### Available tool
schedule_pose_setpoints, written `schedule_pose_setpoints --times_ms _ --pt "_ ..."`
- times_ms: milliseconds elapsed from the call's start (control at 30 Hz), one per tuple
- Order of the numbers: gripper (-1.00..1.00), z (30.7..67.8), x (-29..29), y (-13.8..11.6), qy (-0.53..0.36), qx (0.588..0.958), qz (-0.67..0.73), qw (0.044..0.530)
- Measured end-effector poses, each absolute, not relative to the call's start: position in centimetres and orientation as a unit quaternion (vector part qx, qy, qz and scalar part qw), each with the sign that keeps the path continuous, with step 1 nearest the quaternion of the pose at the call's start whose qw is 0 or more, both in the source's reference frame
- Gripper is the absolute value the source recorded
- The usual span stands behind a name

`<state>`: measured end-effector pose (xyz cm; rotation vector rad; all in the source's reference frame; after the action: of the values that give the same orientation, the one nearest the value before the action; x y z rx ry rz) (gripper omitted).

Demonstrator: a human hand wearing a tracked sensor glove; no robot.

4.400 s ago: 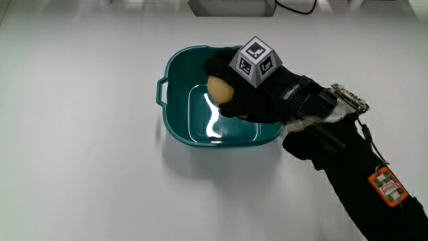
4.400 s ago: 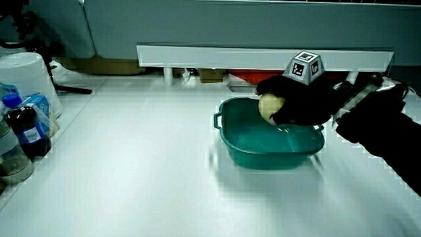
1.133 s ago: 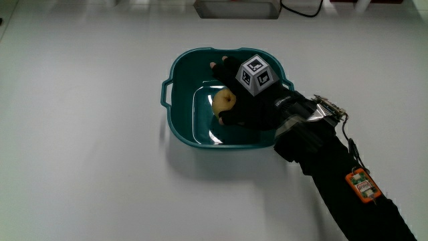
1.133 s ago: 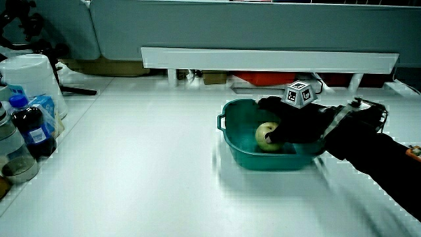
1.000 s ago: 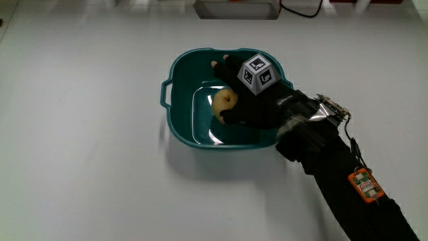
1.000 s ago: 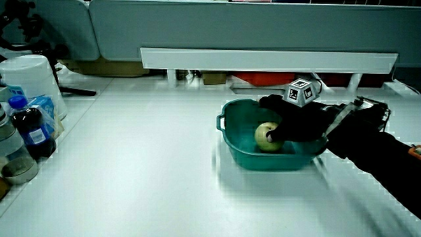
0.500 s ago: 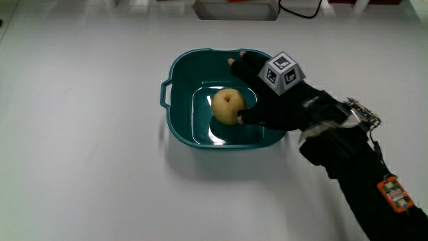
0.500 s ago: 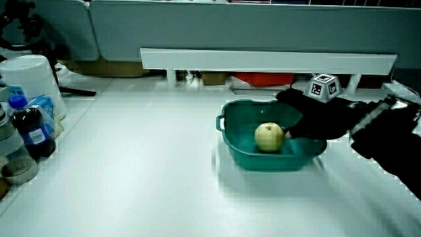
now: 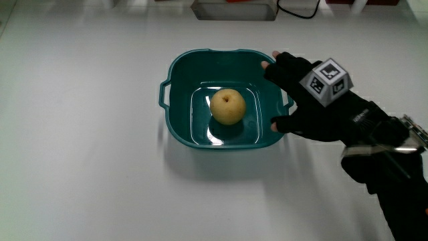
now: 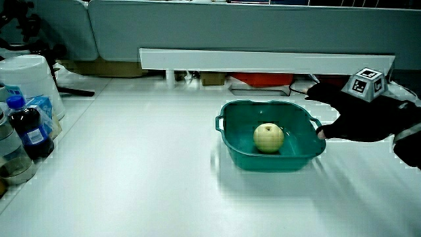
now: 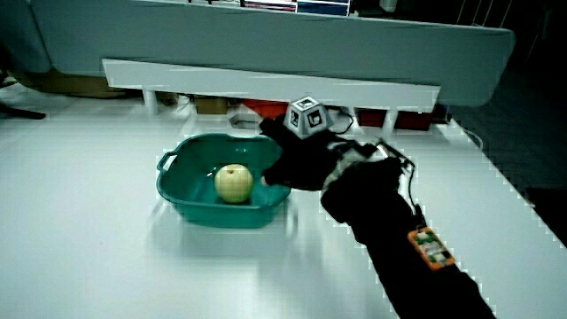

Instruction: Place pear into plate

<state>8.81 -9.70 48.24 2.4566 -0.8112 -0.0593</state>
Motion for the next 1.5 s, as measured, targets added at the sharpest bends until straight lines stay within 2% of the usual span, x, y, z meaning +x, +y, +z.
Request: schedule_pose_setpoints --times_ms 133,200,233,400,600,667,700,767,933,1100,1233,1500 --pt "-1.00 47.9 10.4 -9.5 -0.286 0.921 -0.037 0.261" --pt "-1.00 47.9 11.5 -9.4 -0.296 0.915 -0.030 0.272" --pt "-1.00 47.2 11.8 -9.3 -0.288 0.922 -0.033 0.255" --pt "-1.00 45.2 13.8 -8.6 -0.289 0.926 -0.042 0.240" --pt "-1.00 44.6 16.4 -7.6 -0.282 0.934 -0.050 0.215" --pt "-1.00 43.1 16.4 -7.1 -0.315 0.913 -0.003 0.258" --pt "-1.00 44.0 17.4 -7.0 -0.285 0.932 -0.044 0.218" --pt "-1.00 44.5 18.6 -6.8 -0.280 0.933 -0.039 0.224" --pt "-1.00 42.3 19.4 -5.8 -0.289 0.934 -0.034 0.206" --pt "-1.00 41.7 20.0 -5.2 -0.291 0.933 -0.025 0.210" --pt "-1.00 41.3 19.9 -5.0 -0.289 0.936 -0.030 0.199" --pt "-1.00 41.8 20.0 -5.0 -0.290 0.933 -0.019 0.212"
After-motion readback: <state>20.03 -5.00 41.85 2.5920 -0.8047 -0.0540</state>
